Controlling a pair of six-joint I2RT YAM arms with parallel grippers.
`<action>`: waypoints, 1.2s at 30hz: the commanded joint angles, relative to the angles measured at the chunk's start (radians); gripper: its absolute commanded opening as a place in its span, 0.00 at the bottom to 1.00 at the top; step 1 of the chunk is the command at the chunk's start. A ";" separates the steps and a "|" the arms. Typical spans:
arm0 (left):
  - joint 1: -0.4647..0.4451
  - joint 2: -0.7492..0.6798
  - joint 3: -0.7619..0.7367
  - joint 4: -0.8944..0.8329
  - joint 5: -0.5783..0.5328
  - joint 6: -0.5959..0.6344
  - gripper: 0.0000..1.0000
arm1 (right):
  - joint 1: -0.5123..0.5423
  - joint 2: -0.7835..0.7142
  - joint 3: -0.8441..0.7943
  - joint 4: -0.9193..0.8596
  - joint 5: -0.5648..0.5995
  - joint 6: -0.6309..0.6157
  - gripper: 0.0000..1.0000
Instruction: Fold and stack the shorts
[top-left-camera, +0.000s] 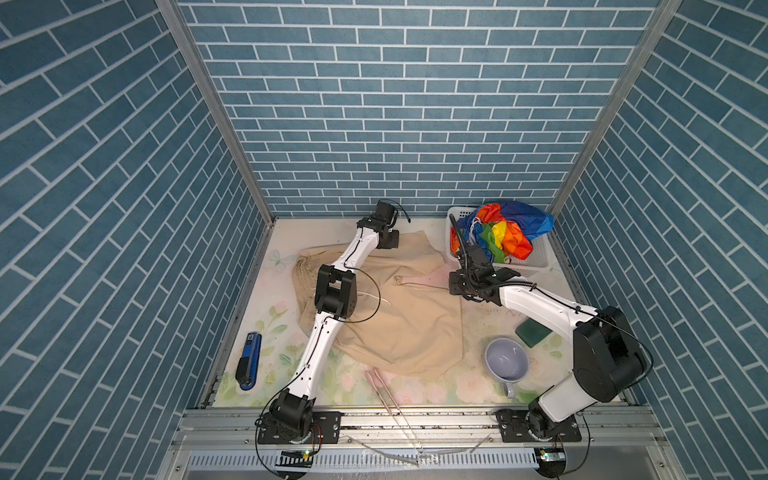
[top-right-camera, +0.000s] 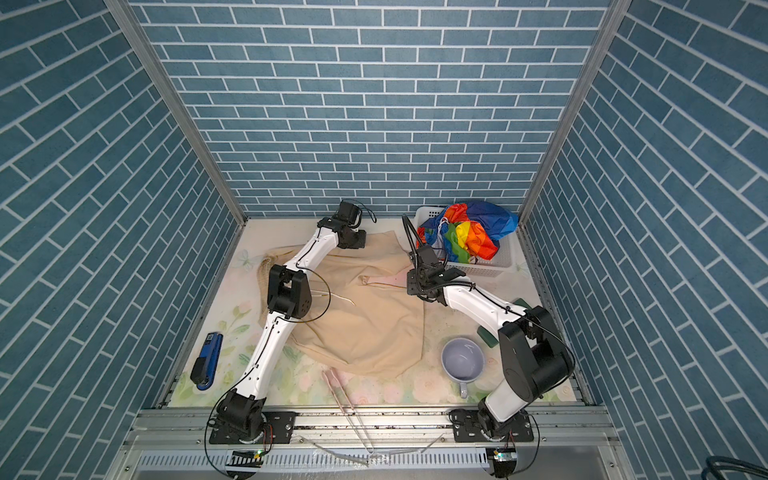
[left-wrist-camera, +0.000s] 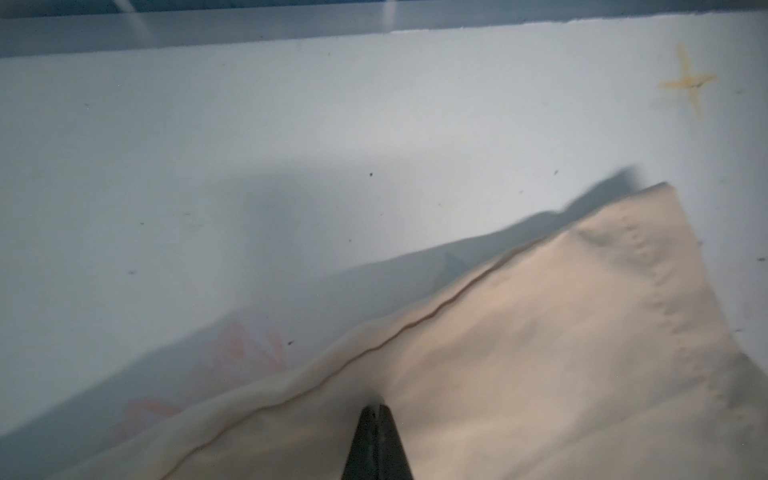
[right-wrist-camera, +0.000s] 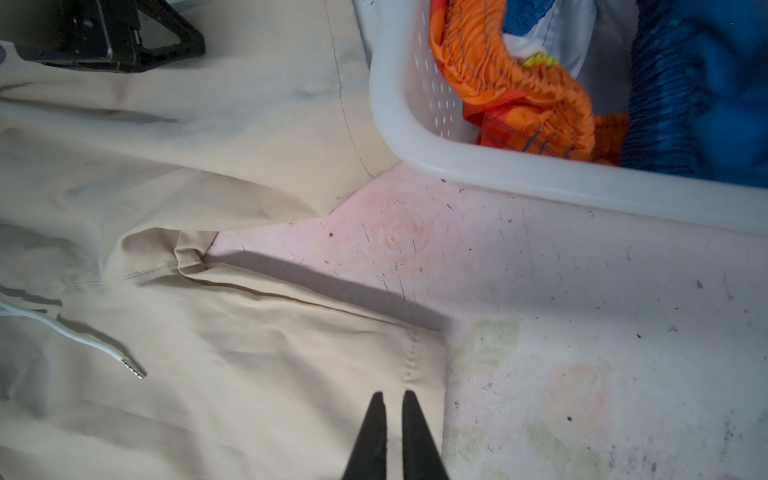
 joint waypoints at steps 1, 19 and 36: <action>0.046 0.027 0.016 0.096 0.111 -0.129 0.00 | -0.005 -0.006 -0.026 0.019 -0.012 0.052 0.12; 0.198 -0.019 0.008 0.153 0.205 -0.293 0.87 | -0.019 -0.057 -0.082 0.026 -0.031 0.069 0.12; 0.176 0.010 -0.014 -0.069 0.277 -0.057 0.89 | -0.019 -0.111 -0.105 0.008 -0.025 0.107 0.13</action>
